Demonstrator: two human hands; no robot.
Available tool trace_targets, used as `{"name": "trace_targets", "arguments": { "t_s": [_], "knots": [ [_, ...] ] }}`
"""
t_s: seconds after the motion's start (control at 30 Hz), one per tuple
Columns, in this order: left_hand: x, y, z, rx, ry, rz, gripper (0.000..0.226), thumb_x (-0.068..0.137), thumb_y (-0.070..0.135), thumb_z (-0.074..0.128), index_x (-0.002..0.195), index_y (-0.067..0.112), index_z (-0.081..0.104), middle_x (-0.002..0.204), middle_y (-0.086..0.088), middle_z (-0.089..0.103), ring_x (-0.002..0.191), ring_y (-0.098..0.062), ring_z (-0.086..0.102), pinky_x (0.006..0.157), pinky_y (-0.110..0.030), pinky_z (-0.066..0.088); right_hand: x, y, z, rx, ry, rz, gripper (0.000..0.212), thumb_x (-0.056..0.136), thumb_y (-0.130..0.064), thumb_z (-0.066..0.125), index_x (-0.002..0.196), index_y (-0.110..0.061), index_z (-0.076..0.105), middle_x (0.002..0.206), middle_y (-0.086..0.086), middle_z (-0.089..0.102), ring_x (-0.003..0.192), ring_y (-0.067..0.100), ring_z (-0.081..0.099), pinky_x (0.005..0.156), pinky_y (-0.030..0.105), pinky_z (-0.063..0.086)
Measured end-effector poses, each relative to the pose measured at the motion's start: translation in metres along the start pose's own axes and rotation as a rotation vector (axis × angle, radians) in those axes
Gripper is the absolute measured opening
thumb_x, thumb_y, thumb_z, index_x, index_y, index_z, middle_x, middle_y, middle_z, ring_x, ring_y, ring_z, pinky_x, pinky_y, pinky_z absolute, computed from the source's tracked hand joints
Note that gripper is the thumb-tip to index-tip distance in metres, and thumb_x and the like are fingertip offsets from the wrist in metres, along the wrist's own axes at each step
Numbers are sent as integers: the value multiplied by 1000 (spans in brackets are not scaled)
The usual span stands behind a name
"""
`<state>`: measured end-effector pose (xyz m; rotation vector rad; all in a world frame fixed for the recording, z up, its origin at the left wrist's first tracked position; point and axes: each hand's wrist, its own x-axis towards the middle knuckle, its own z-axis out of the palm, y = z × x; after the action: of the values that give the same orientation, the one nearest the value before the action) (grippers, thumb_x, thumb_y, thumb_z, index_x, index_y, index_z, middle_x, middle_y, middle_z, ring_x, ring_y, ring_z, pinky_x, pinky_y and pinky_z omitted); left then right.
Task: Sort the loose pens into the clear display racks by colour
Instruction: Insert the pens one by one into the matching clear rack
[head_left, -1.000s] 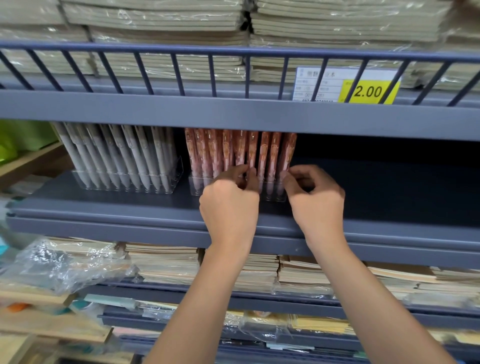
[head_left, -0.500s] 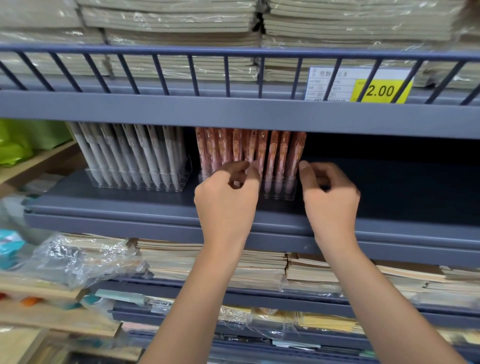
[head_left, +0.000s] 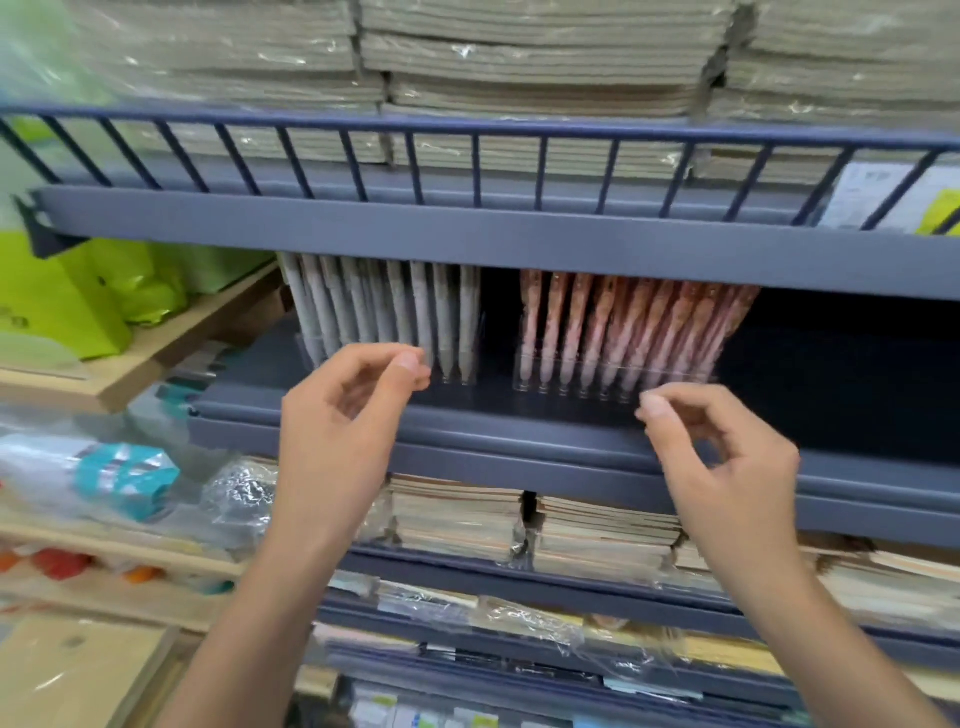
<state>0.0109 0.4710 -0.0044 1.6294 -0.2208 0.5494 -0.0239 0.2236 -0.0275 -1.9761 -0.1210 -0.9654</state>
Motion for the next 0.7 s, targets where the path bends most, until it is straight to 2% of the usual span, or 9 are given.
{"name": "trace_targets", "arguments": {
  "t_s": [0.13, 0.2, 0.27, 0.33, 0.4, 0.43, 0.5, 0.6, 0.7],
  "knots": [
    [30, -32, -54, 68, 66, -48, 13, 95, 18, 64, 88, 22, 74, 85, 9, 76, 85, -4, 71, 78, -11, 49, -7, -30, 53, -43, -145, -28, 10, 92, -36, 62, 97, -29, 68, 89, -21, 68, 84, 3, 65, 76, 6, 45],
    [46, -48, -75, 104, 85, -62, 13, 94, 20, 65, 83, 23, 71, 80, 12, 74, 80, 0, 68, 75, -11, 47, -6, -39, 84, -49, -170, 38, 15, 90, -35, 61, 102, -30, 67, 93, -23, 67, 88, -2, 64, 78, 4, 44],
    [61, -62, -89, 139, 86, -77, 9, 92, 21, 68, 84, 25, 70, 77, 16, 72, 76, 3, 65, 74, -12, 48, -2, -45, 114, -72, -157, 133, 23, 90, -35, 60, 112, -30, 65, 98, -28, 63, 91, -11, 60, 80, 2, 41],
    [78, -73, -95, 160, 71, -90, 4, 90, 21, 71, 94, 23, 71, 82, 14, 73, 79, 0, 66, 78, -17, 50, 5, -48, 138, -101, -100, 211, 29, 91, -30, 61, 120, -27, 62, 94, -30, 59, 86, -19, 56, 77, -1, 37],
    [95, -80, -95, 185, 32, -93, 15, 89, 20, 73, 104, 18, 70, 90, 13, 72, 83, 0, 67, 80, -15, 49, 12, -50, 155, -129, -27, 236, 33, 91, -21, 63, 124, -19, 61, 90, -18, 62, 77, -28, 50, 70, -8, 31],
    [103, -82, -93, 160, 11, -104, 18, 89, 18, 74, 107, 16, 69, 92, 13, 71, 83, 3, 66, 78, -12, 49, 15, -51, 162, -153, 4, 236, 35, 91, -19, 64, 125, -15, 60, 92, -12, 62, 72, -27, 49, 67, -10, 28],
    [113, -83, -86, 81, -21, -118, 22, 90, 12, 74, 110, 11, 68, 93, 12, 70, 78, 12, 65, 75, -6, 47, 20, -52, 171, -191, 65, 248, 36, 91, -19, 64, 126, -12, 60, 94, -6, 63, 68, -12, 50, 65, -9, 28],
    [118, -88, -80, 12, 3, -102, 18, 89, 8, 73, 107, 9, 68, 89, 8, 69, 71, 15, 63, 73, -6, 48, 25, -53, 179, -226, 134, 272, 28, 91, -21, 62, 118, -12, 63, 95, 1, 71, 67, 4, 51, 71, 13, 39],
    [118, -94, -81, -10, 28, -77, 14, 89, 8, 73, 98, 17, 70, 82, 15, 69, 68, 15, 62, 69, -5, 45, 22, -52, 183, -320, 181, 238, 22, 91, -18, 60, 111, -11, 67, 95, 10, 72, 69, 14, 55, 70, 23, 41]
  ]
}}
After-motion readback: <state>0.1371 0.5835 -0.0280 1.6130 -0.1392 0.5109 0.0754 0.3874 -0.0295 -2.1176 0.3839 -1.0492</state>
